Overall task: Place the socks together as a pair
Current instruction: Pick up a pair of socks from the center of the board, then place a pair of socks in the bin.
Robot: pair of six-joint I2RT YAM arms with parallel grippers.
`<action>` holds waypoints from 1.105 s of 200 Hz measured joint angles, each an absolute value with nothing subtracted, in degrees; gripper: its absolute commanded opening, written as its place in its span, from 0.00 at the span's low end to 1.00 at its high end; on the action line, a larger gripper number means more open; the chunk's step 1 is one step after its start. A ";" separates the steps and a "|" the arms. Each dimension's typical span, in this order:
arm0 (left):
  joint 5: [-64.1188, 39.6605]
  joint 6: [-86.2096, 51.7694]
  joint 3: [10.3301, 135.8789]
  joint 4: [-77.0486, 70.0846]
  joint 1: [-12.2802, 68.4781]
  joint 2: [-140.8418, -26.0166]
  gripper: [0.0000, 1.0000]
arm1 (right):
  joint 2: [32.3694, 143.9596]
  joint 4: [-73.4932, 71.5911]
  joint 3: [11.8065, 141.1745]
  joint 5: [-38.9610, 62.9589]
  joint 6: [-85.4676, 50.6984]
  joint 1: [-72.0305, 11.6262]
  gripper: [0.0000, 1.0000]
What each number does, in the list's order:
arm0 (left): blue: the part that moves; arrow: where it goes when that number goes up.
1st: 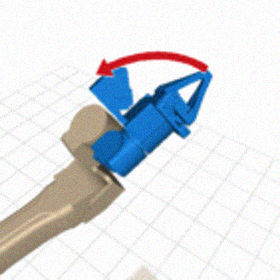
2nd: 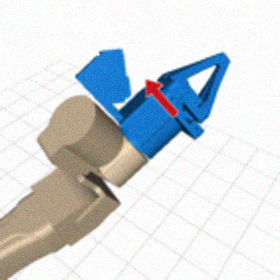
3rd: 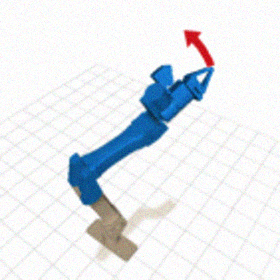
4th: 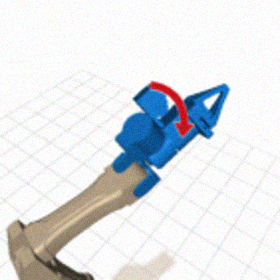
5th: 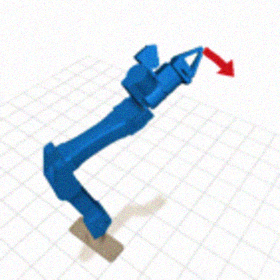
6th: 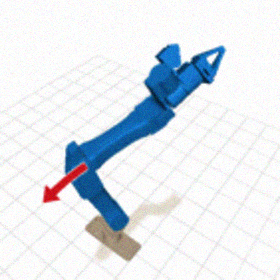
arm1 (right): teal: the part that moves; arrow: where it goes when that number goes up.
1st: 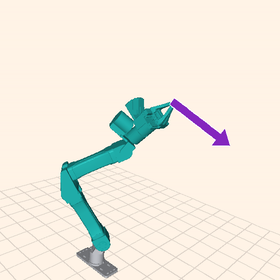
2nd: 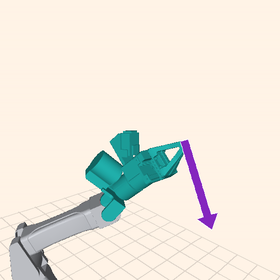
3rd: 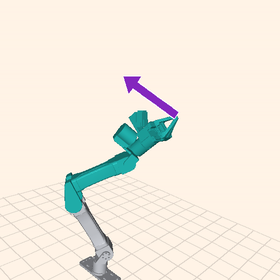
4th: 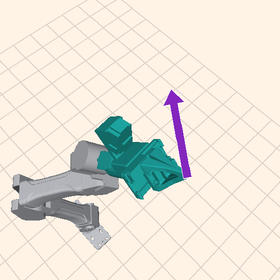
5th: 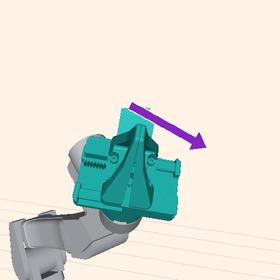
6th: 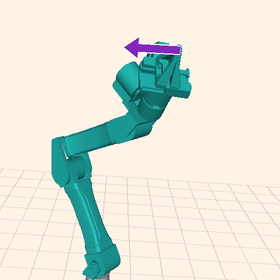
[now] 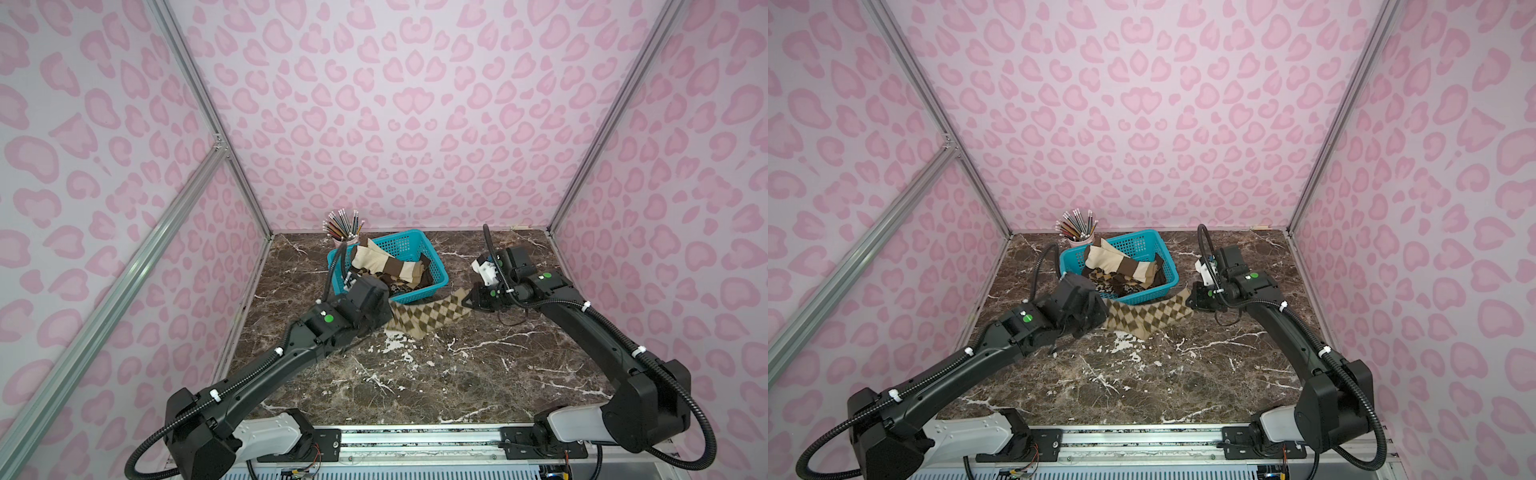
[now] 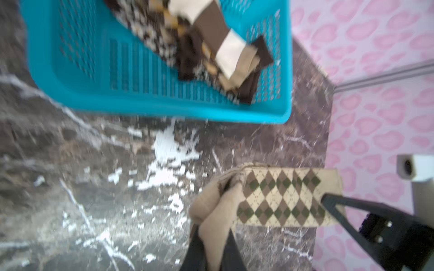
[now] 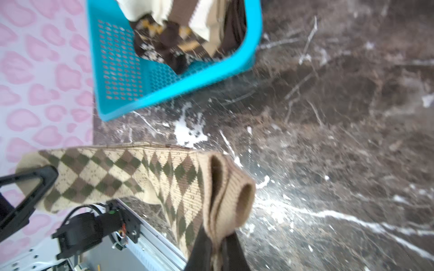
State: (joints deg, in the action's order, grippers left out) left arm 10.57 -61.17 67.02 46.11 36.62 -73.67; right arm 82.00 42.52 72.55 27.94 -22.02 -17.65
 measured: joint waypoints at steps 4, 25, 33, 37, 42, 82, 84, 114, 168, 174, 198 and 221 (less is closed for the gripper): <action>10.52 -59.70 68.66 46.46 35.18 -74.48 0.04 | 82.85 42.48 73.76 28.42 -22.37 -17.85 0.00; 10.55 -51.40 78.08 48.12 27.29 -80.36 0.04 | 89.01 41.17 80.97 30.35 -23.68 -19.27 0.00; 10.57 -48.56 81.60 48.62 24.95 -82.96 0.03 | 91.59 40.71 83.72 30.85 -24.14 -19.81 0.00; 10.44 -47.42 83.09 48.62 24.03 -84.12 0.03 | 93.08 40.23 85.21 31.05 -24.47 -20.14 0.00; 10.41 -45.67 85.38 48.49 22.72 -86.17 0.03 | 94.65 39.70 86.54 31.24 -24.69 -20.40 0.00; 9.04 -36.91 94.87 46.00 17.32 -99.50 0.03 | 107.26 36.23 96.75 32.71 -26.68 -21.58 0.00; 8.84 -36.60 95.15 45.78 17.23 -100.14 0.03 | 107.74 36.14 97.14 32.69 -26.81 -21.58 0.00; 7.31 -33.71 99.55 43.42 15.88 -108.92 0.03 | 116.42 35.55 103.72 32.47 -27.18 -21.23 0.00; 7.22 -30.17 111.85 45.23 15.38 -124.51 0.03 | 128.81 40.75 117.19 29.52 -26.89 -19.31 0.04; 7.35 -29.95 112.20 45.76 15.38 -125.51 0.03 | 129.69 41.52 118.28 29.08 -26.57 -19.16 0.06; 7.88 -29.61 112.33 48.34 15.38 -127.83 0.11 | 132.51 44.75 120.31 27.42 -25.45 -19.14 0.27; 8.93 -29.65 111.98 49.06 15.38 -128.51 0.48 | 132.68 46.50 119.85 26.81 -23.92 -19.42 0.47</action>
